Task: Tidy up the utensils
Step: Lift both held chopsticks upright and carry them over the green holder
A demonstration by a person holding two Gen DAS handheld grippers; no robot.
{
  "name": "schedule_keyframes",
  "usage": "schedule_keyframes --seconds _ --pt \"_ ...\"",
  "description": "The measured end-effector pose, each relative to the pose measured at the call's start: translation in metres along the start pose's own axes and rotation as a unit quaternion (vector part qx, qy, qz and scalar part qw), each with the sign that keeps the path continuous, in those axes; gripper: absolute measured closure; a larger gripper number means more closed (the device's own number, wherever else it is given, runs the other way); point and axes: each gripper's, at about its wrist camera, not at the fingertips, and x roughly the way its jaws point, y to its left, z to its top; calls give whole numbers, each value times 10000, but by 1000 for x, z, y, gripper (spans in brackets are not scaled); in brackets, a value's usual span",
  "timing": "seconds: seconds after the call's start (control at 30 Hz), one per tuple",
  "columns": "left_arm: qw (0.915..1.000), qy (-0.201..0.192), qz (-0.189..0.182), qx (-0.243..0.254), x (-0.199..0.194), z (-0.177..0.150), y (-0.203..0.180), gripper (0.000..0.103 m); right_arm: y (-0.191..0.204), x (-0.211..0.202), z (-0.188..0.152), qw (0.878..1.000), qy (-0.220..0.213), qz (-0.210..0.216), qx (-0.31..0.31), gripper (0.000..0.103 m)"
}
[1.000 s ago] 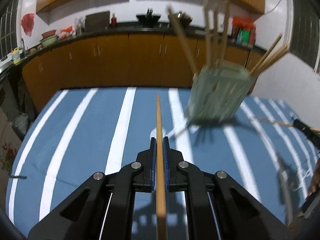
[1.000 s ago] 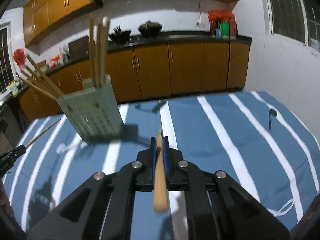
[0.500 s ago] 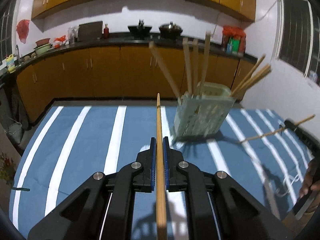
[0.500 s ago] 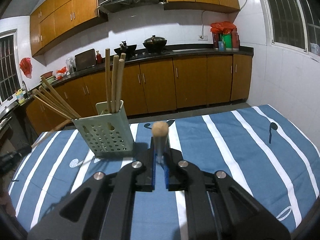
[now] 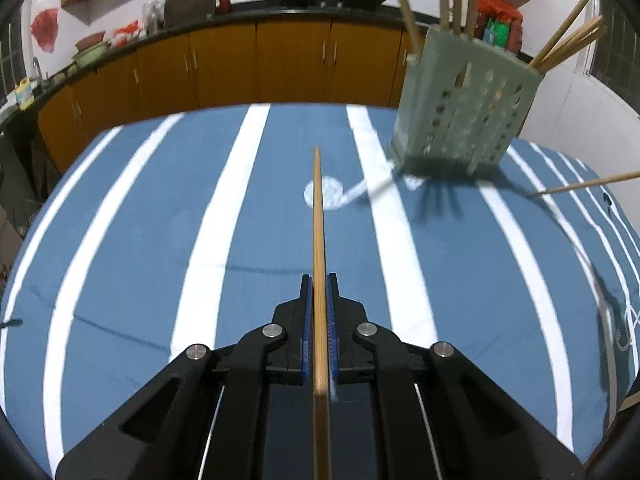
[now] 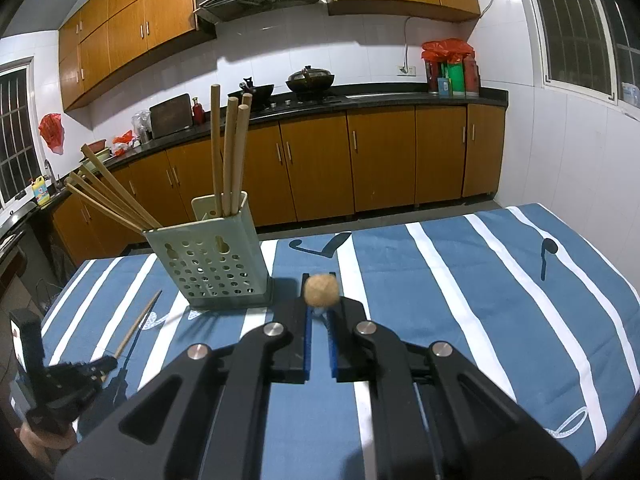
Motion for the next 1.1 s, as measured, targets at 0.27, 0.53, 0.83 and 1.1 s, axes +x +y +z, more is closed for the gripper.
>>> schedule_keyframes --seconds 0.27,0.53,0.83,1.1 --pt "9999 125 55 54 0 -12 1 93 0 0 -1 10000 10 5 5 95" --pt "9994 146 167 277 -3 -18 -6 95 0 -1 -1 10000 -19 4 31 95" --pt "9993 -342 -69 158 -46 5 1 96 -5 -15 7 9995 -272 -5 128 95" --pt "9925 -1188 -272 -88 -96 41 3 96 -5 -22 13 9991 -359 63 197 95"
